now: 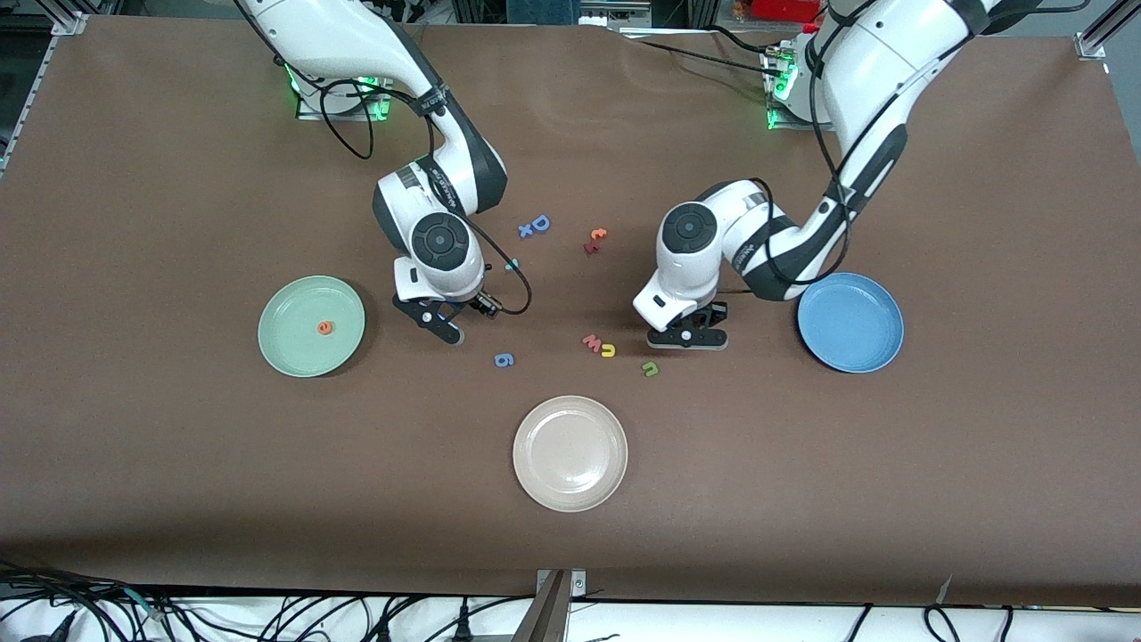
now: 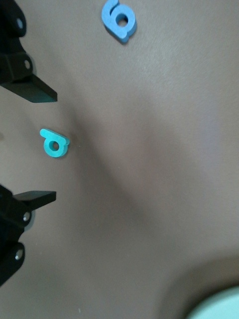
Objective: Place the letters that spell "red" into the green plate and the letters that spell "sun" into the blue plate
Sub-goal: 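Carry the yellow s to the blue plate while the right gripper grasps p, then place the blue p on the green plate while the left gripper releases s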
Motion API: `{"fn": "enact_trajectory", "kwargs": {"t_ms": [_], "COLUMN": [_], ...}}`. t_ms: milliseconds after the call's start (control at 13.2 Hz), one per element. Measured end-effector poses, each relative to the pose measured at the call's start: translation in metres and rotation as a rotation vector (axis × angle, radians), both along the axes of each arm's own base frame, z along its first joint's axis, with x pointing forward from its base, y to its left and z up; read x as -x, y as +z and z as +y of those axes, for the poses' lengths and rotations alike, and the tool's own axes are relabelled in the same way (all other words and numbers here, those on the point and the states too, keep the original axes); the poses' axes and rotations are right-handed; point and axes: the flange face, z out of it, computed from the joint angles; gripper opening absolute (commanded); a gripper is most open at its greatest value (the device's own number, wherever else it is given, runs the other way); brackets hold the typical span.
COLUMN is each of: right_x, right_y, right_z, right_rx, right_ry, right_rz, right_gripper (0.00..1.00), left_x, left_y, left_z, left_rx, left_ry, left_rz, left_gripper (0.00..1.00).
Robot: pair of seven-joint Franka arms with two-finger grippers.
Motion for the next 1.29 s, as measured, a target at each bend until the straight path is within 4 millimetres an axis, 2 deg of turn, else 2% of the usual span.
{"fn": "enact_trajectory", "kwargs": {"t_ms": [151, 303, 530, 682, 757, 909, 1287], "right_x": [0.008, 0.018, 0.023, 0.023, 0.023, 0.023, 0.022], "right_y": [-0.017, -0.030, -0.036, -0.038, -0.038, -0.039, -0.039], "right_z": [-0.001, 0.002, 0.003, 0.003, 0.003, 0.003, 0.004], "right_rx": [-0.014, -0.027, -0.024, -0.023, -0.024, -0.024, -0.032], "right_ry": [-0.033, -0.060, -0.086, -0.100, -0.101, -0.103, -0.109], "right_rz": [-0.022, -0.040, -0.039, -0.041, -0.042, -0.043, -0.054], "right_gripper": [0.74, 0.68, 0.61, 0.57, 0.56, 0.52, 0.17], "left_x": [-0.015, -0.034, -0.062, -0.074, -0.077, -0.075, -0.062], "left_y": [0.014, 0.030, 0.044, 0.044, 0.043, 0.039, 0.019], "left_z": [0.028, 0.070, 0.156, 0.214, 0.236, 0.259, 0.267], "left_rx": [0.009, 0.015, 0.019, 0.027, 0.030, 0.035, 0.040], "left_ry": [-0.054, -0.101, -0.182, -0.225, -0.237, -0.238, -0.226], "left_rz": [0.031, 0.060, 0.101, 0.122, 0.130, 0.148, 0.210], "left_gripper": [0.21, 0.21, 0.21, 0.21, 0.21, 0.21, 0.22]}}
